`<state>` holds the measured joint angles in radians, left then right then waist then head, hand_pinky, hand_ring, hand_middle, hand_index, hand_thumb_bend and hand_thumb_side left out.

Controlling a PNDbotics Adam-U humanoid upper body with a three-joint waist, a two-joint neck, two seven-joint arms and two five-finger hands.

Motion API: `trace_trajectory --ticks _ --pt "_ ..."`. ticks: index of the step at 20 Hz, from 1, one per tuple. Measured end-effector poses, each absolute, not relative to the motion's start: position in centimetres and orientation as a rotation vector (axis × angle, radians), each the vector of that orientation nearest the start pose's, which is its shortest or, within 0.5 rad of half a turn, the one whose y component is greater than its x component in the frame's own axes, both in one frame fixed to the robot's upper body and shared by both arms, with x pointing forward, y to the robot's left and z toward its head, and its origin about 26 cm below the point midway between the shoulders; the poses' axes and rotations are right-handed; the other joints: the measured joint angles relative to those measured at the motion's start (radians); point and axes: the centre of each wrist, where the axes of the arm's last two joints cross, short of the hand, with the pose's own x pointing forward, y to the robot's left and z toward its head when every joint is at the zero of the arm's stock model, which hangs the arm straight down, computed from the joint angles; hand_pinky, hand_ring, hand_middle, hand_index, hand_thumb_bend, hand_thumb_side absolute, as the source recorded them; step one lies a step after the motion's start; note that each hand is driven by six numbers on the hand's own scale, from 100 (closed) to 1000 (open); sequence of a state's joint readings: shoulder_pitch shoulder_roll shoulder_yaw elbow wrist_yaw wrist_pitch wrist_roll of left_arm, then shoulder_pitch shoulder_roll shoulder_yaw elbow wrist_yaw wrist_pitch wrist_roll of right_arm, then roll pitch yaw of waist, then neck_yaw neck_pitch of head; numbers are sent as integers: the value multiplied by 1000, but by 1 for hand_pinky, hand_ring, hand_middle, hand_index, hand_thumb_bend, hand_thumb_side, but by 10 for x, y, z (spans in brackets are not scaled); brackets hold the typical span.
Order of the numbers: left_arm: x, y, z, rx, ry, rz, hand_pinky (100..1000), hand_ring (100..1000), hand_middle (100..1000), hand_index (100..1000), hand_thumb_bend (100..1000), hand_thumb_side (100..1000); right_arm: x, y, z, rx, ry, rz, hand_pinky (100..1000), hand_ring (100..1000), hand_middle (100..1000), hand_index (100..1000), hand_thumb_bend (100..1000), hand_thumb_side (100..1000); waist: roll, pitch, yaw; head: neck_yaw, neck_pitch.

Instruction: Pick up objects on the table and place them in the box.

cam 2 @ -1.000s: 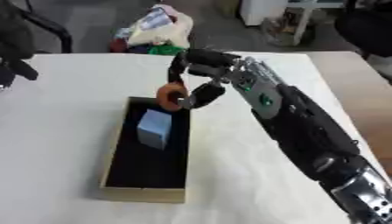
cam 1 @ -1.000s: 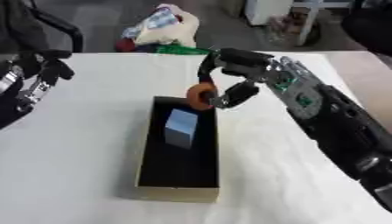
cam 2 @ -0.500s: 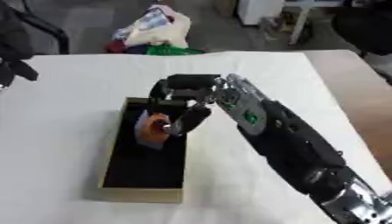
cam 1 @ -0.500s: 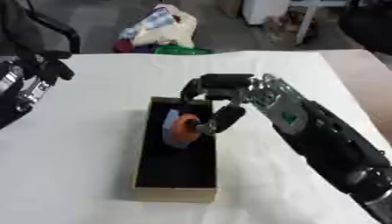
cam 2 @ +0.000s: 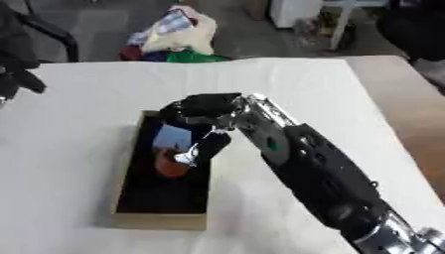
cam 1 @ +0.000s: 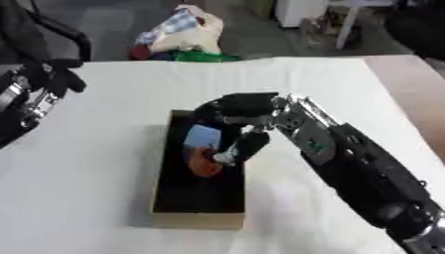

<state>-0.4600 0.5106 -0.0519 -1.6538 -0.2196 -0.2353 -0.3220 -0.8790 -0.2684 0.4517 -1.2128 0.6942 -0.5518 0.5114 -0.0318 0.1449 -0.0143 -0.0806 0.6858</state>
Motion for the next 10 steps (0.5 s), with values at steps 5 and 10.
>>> trace_trajectory --ticks 5,10 --pt "361 297 190 349 -2073 -1092 783 669 623 895 100 970 431 -146 195 468 2335 -2505 837 891 877 973 129 714 0 0 -6 6 0" --pt "361 296 189 336 -2077 -1081 783 669 622 894 100 965 424 -167 208 543 2527 -2357 813 871 831 950 100 689 0 3 -11 14 -1"
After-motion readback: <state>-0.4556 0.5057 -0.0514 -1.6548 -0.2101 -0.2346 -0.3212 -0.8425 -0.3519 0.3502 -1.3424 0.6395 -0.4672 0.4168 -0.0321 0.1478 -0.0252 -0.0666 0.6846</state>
